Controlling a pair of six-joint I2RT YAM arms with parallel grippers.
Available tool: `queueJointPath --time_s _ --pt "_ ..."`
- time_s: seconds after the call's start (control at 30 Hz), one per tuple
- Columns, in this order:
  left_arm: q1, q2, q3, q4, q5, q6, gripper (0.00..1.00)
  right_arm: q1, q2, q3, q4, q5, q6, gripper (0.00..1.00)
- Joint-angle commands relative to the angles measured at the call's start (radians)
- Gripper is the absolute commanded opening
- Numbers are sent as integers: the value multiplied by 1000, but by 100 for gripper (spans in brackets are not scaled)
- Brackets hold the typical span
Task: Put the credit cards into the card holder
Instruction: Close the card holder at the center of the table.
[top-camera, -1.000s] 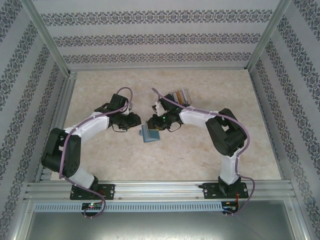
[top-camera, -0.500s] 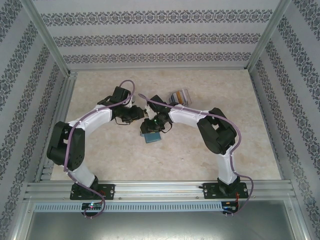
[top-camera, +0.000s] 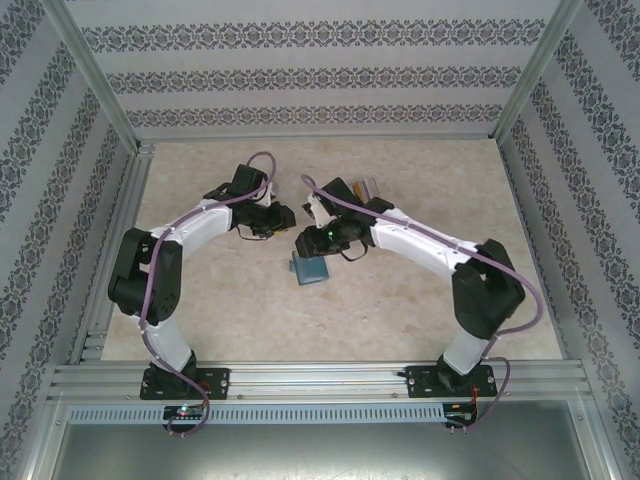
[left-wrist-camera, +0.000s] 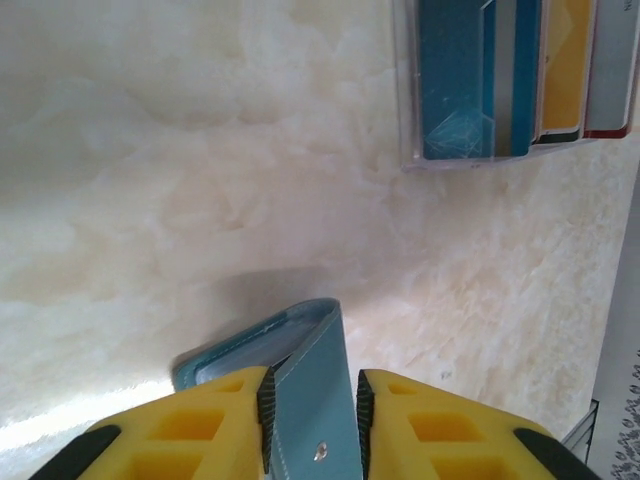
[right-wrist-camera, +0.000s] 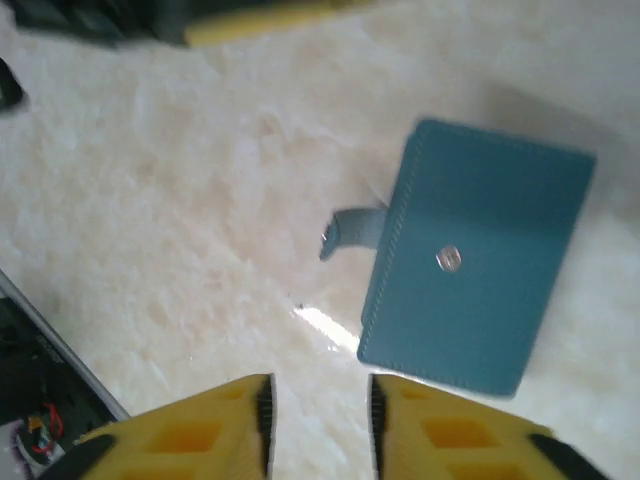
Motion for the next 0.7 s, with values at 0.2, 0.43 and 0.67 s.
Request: queueJointPath --time_s 0.2,0.43,0.67 --pt "-70 122 123 -32 120 61 29 -6 27 -258 280 -88 176 25" --pt "-71 115 18 -18 75 65 29 -47 119 -261 369 -77 186 23" --pt "-68 56 -99 -34 19 91 28 -135 203 -157 361 -82 131 22"
